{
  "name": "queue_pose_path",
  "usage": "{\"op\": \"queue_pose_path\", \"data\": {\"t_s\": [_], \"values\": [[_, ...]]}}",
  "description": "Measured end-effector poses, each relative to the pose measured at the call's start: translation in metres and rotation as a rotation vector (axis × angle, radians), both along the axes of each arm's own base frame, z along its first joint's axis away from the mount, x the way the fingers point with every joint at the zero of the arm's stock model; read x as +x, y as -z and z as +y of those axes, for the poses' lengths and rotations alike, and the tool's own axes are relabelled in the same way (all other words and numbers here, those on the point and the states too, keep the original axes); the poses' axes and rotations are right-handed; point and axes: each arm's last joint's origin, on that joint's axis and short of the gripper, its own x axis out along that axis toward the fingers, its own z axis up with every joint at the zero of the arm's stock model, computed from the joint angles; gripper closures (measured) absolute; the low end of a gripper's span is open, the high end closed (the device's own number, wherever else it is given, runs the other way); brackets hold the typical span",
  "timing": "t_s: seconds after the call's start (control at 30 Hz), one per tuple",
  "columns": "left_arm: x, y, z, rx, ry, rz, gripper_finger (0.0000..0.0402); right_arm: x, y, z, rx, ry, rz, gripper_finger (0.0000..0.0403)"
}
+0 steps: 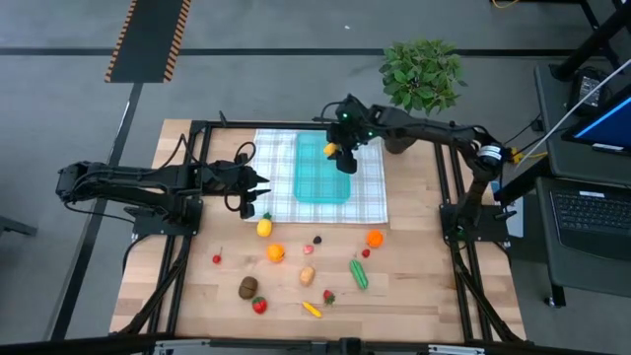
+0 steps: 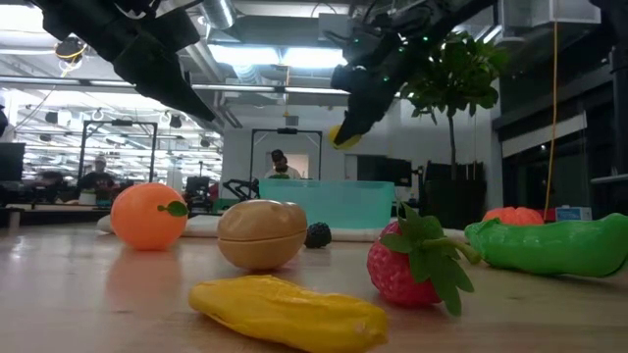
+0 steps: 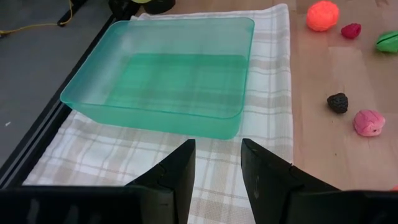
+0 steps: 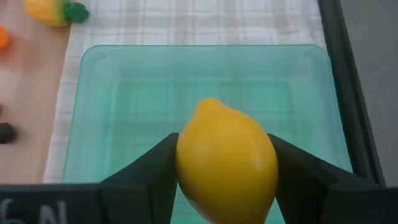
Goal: Pick and placing Produce into tupperware
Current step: Put the yellow lemon into the green bin
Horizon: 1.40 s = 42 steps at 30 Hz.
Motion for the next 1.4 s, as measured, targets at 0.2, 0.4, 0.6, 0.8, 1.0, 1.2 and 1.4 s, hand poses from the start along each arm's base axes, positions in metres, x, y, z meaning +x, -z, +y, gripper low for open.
{"op": "queue_pose_path", "data": {"t_s": [0.2, 0.4, 0.6, 0.8, 1.0, 1.2, 1.4], "values": [[0.0, 0.0, 0.0, -0.002, -0.001, 0.004, 0.028, 0.002, 0.0, -0.001, -0.001, -0.013, 0.018, 0.0193], [0.0, 0.001, 0.0, -0.002, -0.001, 0.006, 0.028, 0.003, 0.0, -0.001, -0.009, -0.02, 0.006, 0.0193], [0.0, 0.001, 0.0, -0.002, -0.001, 0.008, 0.028, 0.011, 0.015, -0.003, 0.007, -0.043, 0.021, 0.0193], [-0.001, 0.001, 0.0, -0.003, -0.001, 0.017, 0.028, 0.022, 0.041, -0.009, 0.02, -0.046, 0.043, 0.0193], [-0.001, 0.002, 0.0, -0.005, -0.001, 0.023, 0.028, 0.029, 0.06, -0.013, 0.029, -0.046, 0.061, 0.0193], [-0.002, 0.003, 0.0, -0.006, -0.001, 0.039, 0.028, 0.032, 0.073, -0.014, 0.044, -0.05, 0.084, 0.0193], [-0.002, 0.003, 0.0, -0.007, -0.002, 0.041, 0.028, 0.036, 0.085, -0.015, 0.068, -0.061, 0.089, 0.0193]]}}
